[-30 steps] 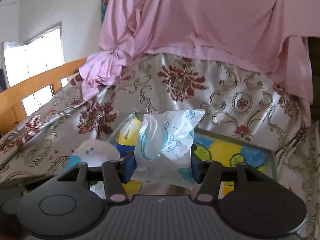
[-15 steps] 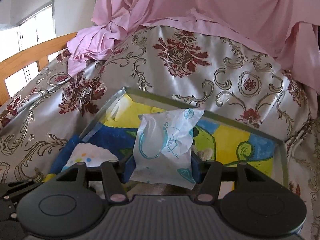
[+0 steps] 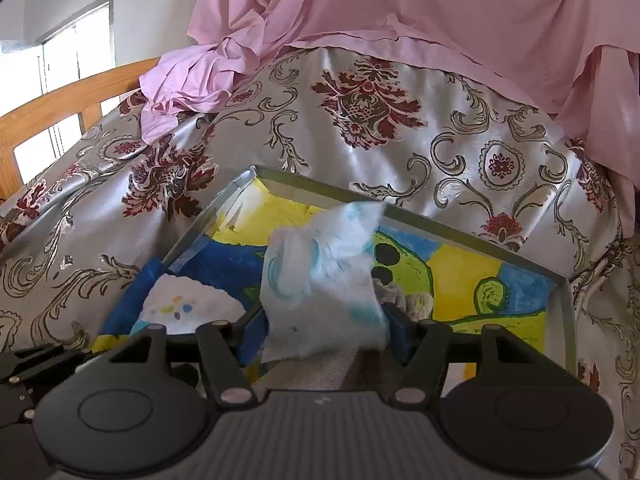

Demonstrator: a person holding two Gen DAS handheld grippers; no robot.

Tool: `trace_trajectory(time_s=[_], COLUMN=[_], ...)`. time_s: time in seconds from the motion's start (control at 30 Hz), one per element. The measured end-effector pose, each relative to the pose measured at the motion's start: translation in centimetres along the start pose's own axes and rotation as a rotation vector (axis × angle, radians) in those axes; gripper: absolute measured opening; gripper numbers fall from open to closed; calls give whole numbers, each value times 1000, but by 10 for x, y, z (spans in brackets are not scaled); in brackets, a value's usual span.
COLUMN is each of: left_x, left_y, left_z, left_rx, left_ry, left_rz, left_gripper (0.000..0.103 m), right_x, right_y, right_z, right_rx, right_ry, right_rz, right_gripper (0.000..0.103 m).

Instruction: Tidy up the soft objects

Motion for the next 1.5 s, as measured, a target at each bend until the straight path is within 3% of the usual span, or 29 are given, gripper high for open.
trace_trajectory(time_s=[0.07, 0.6, 1.07, 1.5], left_x=[1, 36, 95, 160], left_y=[0, -15, -8, -40], left_z=[0, -12, -22, -9], left_rx=[1, -37, 81, 3], left_ry=[2, -51, -125, -221], left_rz=[-12, -40, -74, -134], left_gripper=[54, 83, 92, 99], right_x=[3, 53, 113, 185], right_y=[-1, -31, -58, -67], right_z=[1, -2, 6, 42], right_rx=[2, -83, -184, -208], right_ry=[-1, -59, -140, -199], right_rz=[2, 39, 48, 73], right_gripper=[75, 93, 102, 103])
Point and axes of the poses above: each gripper's, at about its wrist camera, not at the fingertips, and x roughly against the way its jaws point, y to its left, z to its underside, the point moved 6 cm from there along -x, roughly the way its jaws point, and after that the axes turned 6 degrees about y, right-handed, at the moved point
